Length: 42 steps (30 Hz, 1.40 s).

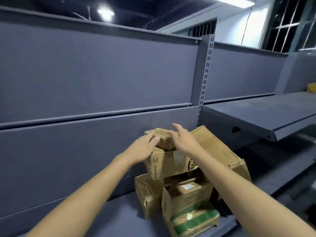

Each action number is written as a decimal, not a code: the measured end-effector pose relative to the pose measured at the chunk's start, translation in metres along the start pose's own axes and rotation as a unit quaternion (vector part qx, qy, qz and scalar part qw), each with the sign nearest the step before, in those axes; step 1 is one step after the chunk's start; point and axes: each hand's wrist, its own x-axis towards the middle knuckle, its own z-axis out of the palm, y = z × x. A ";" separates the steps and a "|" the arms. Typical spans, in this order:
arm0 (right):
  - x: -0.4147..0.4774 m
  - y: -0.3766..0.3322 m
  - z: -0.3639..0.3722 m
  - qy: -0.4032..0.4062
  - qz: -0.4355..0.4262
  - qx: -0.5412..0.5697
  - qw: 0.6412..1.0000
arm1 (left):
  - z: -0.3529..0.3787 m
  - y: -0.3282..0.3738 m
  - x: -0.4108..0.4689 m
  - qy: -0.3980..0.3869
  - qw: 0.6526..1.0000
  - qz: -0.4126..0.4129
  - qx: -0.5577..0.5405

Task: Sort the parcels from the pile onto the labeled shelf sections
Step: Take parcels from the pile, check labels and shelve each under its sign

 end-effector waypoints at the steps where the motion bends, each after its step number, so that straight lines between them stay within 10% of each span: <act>1: 0.008 0.004 0.003 -0.003 -0.011 0.005 1.000 | 0.004 0.004 0.005 0.004 1.000 -0.008 0.010; 19: -0.119 -0.016 -0.002 0.058 -0.075 0.234 0.968 | 0.031 0.048 -0.132 0.222 0.962 -0.021 -0.159; 30: -0.281 0.010 0.068 0.003 -0.034 0.268 0.963 | 0.099 0.017 -0.289 0.203 0.930 -0.173 -0.254; 42: -0.312 0.000 0.084 -0.111 -0.062 0.222 0.967 | 0.089 0.013 -0.306 0.175 0.965 -0.144 -0.132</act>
